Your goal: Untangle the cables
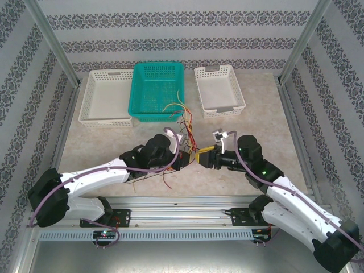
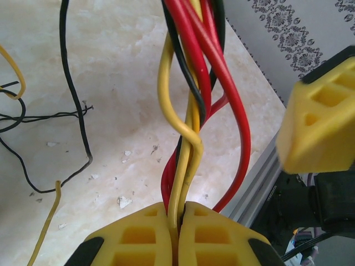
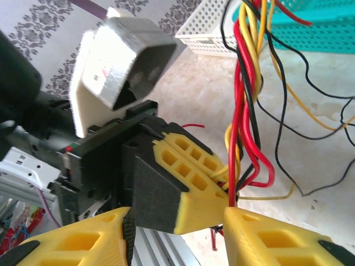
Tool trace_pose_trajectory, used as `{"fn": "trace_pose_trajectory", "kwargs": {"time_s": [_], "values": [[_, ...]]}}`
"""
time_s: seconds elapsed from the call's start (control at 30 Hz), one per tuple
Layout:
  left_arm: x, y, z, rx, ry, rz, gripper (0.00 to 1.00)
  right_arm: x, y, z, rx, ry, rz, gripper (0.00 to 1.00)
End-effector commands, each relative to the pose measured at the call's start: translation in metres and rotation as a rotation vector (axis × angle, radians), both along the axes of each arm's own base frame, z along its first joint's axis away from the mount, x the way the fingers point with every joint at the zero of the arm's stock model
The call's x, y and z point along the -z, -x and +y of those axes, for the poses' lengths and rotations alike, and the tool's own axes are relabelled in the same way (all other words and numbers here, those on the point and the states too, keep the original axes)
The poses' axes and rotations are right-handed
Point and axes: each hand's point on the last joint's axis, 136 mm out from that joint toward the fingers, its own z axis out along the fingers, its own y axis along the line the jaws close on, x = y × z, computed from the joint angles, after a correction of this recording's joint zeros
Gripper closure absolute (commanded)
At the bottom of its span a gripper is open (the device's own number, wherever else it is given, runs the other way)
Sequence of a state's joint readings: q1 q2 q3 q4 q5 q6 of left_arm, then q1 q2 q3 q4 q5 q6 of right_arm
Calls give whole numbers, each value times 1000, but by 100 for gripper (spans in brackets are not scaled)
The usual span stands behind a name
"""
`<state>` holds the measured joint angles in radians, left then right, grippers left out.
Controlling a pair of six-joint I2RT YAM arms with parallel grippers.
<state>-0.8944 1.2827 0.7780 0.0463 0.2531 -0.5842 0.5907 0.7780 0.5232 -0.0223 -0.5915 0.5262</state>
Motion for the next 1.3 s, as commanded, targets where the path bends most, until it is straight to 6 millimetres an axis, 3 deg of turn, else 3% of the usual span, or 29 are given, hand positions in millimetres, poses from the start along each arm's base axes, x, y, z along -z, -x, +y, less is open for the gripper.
{"fn": "trace_pose_trajectory", "kwargs": {"time_s": [0.0, 0.2, 0.27, 0.37, 0.4, 0.57, 0.73, 0.9, 1.03, 1.13, 1.27], "values": [[-14, -9, -4, -4, 9, -35, 100, 24, -5, 0, 15, 43, 40, 54], [-21, -10, -7, 3, 21, -39, 100, 31, -10, 11, 6, 91, 31, 57], [-21, -10, -6, -1, 18, -41, 100, 29, -11, 12, 5, 94, 25, 69], [-18, -10, -1, -12, -2, -47, 100, 24, -15, 7, 48, 101, 1, 97], [-16, -10, 2, -17, -14, -46, 100, 21, -17, 3, 69, 107, -14, 100], [1, -10, 23, -47, -107, -18, 100, 4, -28, -34, 234, 124, -54, 100], [22, -18, 64, -117, -273, 74, 100, -18, -44, -88, 454, 87, -43, 100], [16, -16, 94, -149, -390, 138, 100, -36, -62, -146, 722, 84, -13, 100], [8, -16, 114, -157, -477, 153, 100, -63, -71, -188, 907, -14, -10, 100], [8, -18, 127, -159, -518, 166, 100, -88, -73, -206, 980, -72, -45, 100], [-8, -22, 115, -132, -444, 125, 100, -123, -80, -210, 996, -104, -91, 100]]}}
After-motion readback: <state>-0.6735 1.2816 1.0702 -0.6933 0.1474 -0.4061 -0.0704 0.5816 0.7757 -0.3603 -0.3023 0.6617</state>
